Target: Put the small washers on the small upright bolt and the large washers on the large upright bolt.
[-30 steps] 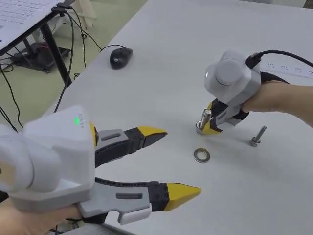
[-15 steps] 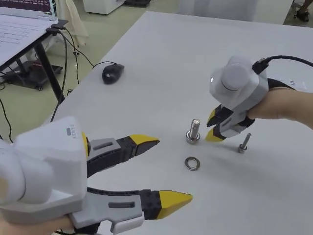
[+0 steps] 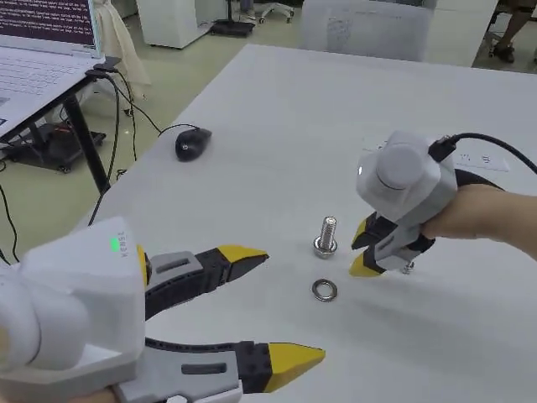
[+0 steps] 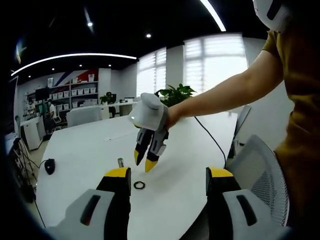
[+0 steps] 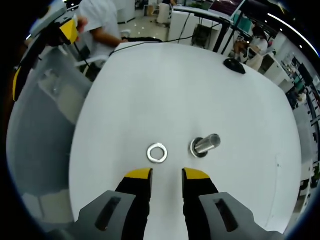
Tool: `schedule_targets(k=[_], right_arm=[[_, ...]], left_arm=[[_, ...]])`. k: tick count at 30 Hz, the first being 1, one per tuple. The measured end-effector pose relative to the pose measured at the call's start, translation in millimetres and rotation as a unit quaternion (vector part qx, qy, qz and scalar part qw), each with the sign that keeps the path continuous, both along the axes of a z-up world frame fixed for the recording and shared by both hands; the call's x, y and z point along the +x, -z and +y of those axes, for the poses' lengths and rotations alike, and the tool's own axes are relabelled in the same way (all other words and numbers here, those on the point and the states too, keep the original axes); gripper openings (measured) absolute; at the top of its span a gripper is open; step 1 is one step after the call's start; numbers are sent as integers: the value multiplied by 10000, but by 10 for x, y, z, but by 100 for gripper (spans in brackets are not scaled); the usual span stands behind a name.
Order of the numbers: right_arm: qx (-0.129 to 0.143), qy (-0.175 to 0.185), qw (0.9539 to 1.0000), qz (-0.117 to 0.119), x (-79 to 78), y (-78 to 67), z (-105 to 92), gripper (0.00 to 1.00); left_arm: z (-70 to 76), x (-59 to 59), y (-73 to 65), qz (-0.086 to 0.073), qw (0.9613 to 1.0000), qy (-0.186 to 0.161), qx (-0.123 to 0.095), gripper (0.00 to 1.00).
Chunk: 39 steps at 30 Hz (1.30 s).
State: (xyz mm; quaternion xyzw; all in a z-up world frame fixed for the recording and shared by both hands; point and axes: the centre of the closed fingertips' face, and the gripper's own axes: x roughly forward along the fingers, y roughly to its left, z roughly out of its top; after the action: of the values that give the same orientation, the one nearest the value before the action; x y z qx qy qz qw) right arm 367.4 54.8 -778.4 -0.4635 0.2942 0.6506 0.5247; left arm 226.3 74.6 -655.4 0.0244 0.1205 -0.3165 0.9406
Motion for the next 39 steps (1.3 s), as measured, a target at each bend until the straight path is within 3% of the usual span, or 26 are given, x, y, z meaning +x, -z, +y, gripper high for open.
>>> schedule_targets(k=[11, 19, 24, 37, 39], right_arm=[[-122, -198, 9997, 118, -155, 178, 116, 25], [-190, -192, 9994, 193, -142, 325, 171, 29], [-199, -183, 9994, 201, -134, 401, 197, 30], [-193, -236, 9992, 256, -140, 462, 240, 33], [-226, -206, 9989, 347, -151, 471, 233, 32]], left_arm=[[41, -31, -20, -28, 10000, -89, -18, 60], [88, -8, -42, -60, 9998, -190, -22, 60], [92, -4, 10, 35, 9998, -197, 7, 60], [102, 42, 45, 87, 9996, -243, -60, 60], [99, 49, 43, 83, 9996, -243, -74, 60]])
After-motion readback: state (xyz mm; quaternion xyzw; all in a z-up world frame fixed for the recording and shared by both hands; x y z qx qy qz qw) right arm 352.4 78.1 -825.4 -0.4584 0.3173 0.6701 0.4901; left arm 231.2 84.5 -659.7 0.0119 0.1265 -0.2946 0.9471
